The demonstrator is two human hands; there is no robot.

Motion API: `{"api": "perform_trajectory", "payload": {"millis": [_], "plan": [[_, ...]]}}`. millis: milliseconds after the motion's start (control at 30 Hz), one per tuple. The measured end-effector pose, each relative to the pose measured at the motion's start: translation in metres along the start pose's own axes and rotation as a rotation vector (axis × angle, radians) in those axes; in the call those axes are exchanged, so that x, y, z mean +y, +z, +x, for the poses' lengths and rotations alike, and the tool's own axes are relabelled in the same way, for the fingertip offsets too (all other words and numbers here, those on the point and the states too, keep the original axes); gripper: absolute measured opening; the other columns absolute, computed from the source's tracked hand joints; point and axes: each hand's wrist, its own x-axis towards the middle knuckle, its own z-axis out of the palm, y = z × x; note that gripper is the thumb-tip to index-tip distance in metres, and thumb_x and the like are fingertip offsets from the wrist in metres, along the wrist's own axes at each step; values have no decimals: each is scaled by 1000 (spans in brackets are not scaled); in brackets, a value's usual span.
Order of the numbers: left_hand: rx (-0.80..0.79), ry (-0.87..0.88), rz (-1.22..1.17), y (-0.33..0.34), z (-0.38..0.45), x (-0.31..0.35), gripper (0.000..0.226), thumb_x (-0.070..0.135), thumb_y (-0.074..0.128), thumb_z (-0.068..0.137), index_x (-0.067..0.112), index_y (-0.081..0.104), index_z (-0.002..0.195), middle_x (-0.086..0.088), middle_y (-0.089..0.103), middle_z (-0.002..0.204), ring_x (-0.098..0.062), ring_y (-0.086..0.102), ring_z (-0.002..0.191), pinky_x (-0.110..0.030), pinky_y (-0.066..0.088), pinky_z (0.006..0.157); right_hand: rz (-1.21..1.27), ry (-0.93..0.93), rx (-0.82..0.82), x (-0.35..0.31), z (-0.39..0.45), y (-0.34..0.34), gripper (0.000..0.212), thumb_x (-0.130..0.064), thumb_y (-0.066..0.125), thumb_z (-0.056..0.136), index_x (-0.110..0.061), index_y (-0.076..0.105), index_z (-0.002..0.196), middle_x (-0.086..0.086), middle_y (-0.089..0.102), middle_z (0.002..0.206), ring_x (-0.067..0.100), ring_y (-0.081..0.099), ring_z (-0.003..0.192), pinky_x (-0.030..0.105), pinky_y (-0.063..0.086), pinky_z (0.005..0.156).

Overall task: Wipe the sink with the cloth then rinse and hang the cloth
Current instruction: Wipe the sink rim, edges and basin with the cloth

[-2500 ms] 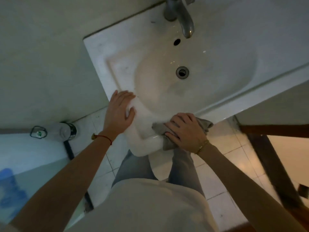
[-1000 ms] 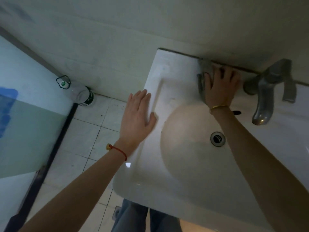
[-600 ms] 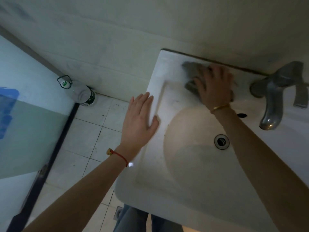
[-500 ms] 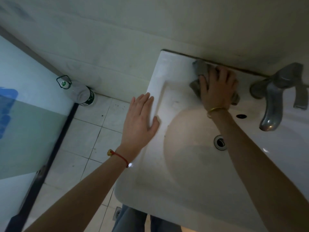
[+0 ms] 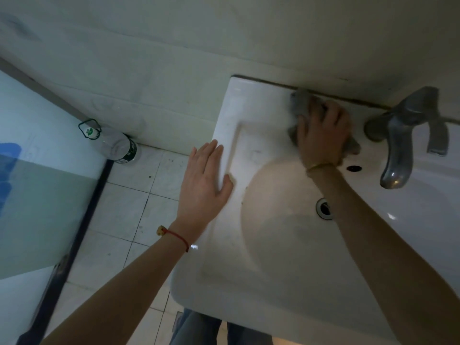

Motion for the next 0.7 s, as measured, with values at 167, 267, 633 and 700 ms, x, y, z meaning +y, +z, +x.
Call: {"api": "perform_trajectory", "payload": {"millis": [167, 267, 633, 700], "plan": [[-11, -1, 18, -1, -1, -1, 54, 21, 61, 91, 1, 48, 140, -11, 46, 148, -25, 39, 141, -36, 14, 125, 114, -495, -66, -87, 7, 5, 52, -45, 40, 96, -15, 51, 138, 16, 57, 125, 37, 55, 108, 45, 43, 88], [-13, 2, 9, -1, -1, -2, 54, 22, 60, 91, 3, 48, 140, -10, 46, 149, -24, 39, 141, -39, 15, 125, 72, -424, -24, -40, 11, 5, 51, -46, 34, 99, -15, 50, 137, 19, 56, 124, 39, 54, 107, 46, 43, 87], [-10, 6, -8, 0, -2, -3, 54, 21, 60, 92, 0, 48, 140, -13, 45, 149, -25, 38, 141, -39, 16, 125, 163, -370, -55, -73, 4, 3, 49, -40, 42, 96, -14, 50, 137, 18, 55, 129, 39, 52, 110, 45, 42, 91], [-12, 6, -6, 0, -3, -3, 54, 22, 61, 92, 2, 48, 140, -11, 45, 149, -25, 38, 142, -40, 17, 125, 187, -490, -72, -72, 6, 2, 51, -44, 39, 97, -17, 48, 140, 16, 55, 129, 36, 51, 113, 44, 41, 92]]}}
